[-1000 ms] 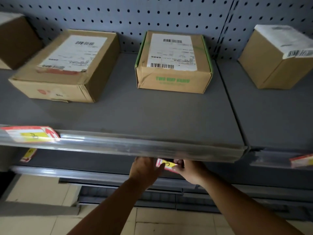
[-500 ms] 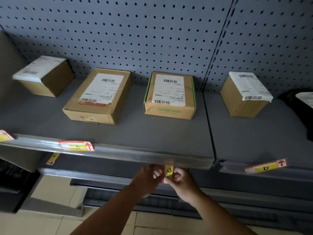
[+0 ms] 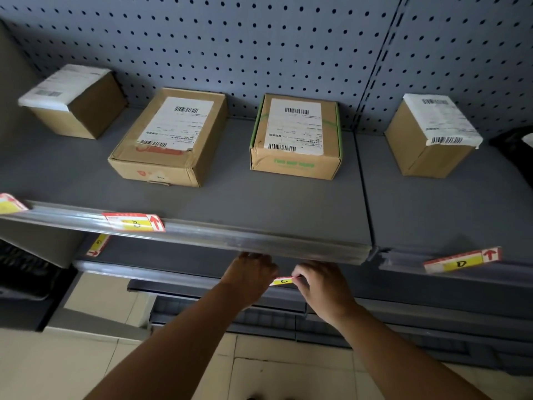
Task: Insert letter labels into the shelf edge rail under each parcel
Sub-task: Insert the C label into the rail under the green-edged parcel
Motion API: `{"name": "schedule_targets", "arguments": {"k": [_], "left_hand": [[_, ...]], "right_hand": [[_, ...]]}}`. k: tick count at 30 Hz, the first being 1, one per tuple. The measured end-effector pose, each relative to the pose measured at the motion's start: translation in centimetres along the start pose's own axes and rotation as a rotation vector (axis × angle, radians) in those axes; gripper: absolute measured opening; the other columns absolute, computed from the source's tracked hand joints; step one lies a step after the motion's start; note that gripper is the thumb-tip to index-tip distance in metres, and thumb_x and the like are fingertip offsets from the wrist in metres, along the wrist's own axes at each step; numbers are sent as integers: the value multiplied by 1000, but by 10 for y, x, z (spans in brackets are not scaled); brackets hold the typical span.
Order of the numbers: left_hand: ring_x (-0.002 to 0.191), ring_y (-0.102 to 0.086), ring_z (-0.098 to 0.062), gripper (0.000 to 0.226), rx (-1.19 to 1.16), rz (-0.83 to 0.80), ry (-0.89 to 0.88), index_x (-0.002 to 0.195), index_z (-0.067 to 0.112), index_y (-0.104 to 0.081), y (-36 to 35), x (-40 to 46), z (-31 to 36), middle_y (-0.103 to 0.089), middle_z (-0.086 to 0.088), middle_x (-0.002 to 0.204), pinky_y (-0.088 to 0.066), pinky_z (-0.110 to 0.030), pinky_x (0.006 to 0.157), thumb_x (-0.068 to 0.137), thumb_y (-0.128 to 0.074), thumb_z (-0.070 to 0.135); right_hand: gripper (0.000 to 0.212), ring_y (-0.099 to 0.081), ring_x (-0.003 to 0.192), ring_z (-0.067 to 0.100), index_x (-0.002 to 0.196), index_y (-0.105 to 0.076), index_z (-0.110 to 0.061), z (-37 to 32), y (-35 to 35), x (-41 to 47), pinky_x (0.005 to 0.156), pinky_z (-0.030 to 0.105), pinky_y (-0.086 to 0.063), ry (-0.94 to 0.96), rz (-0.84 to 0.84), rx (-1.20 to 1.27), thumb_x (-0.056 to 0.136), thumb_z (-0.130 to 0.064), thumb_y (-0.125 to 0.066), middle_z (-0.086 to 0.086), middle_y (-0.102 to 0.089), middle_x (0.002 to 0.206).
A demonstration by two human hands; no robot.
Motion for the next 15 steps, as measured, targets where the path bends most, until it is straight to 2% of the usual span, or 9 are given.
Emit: {"name": "schedule_targets", "arguments": {"k": [3, 7, 9, 11, 13, 15], "left_hand": [[104, -62, -29, 19, -53, 78, -36, 111, 15, -65, 0, -6, 1, -67, -9, 109, -49, -43, 94, 94, -56, 17], [82, -65, -21, 17, -134, 151, -125, 96, 20, -70, -6, -26, 6, -70, -2, 90, -56, -38, 74, 80, -76, 21], [82, -64, -17, 23, -156, 187, -148, 96, 22, -69, -8, -40, 10, -69, 1, 89, -55, -35, 76, 76, -81, 23], [83, -63, -14, 16, -192, 219, -145, 96, 24, -69, -2, -58, 13, -70, 4, 90, -53, -34, 81, 81, -75, 23], [86, -63, -13, 13, -238, 241, -162, 97, 27, -69, 9, -78, 18, -70, 7, 91, -51, -34, 85, 89, -58, 26], [83, -60, -11, 14, -217, 291, -211, 92, 28, -68, 26, -97, 24, -67, 11, 87, -48, -33, 80, 91, -54, 32]], "right_hand": [[17, -54, 69, 13, 74, -65, -24, -3, -2, -5, 68, 29, -41, 15, -26, -32, 83, -18, -78, -11, -63, 71], [21, -53, 72, 12, 74, -63, -26, -6, 0, -20, 69, 28, -38, 37, -66, -55, 81, -19, -82, -13, -62, 74], [21, -53, 71, 9, 76, -62, -27, -15, 6, -32, 68, 24, -36, 60, -86, -54, 82, -22, -81, -14, -62, 74], [20, -54, 71, 6, 76, -62, -28, -27, 14, -48, 69, 19, -33, 87, -88, -29, 85, -24, -79, -15, -62, 75], [19, -52, 72, 6, 76, -59, -29, -40, 23, -66, 69, 22, -34, 121, -77, -2, 87, -26, -75, -15, -60, 75], [18, -49, 73, 5, 76, -57, -30, -52, 35, -80, 70, 23, -35, 141, -58, -4, 90, -34, -68, -16, -58, 75]]}}
Point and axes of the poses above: each hand's wrist, its own x-axis towards the middle knuckle, its own y-axis out of the back of the hand, z = x × y, the point moved 4 cm from there along x, towards the middle knuckle
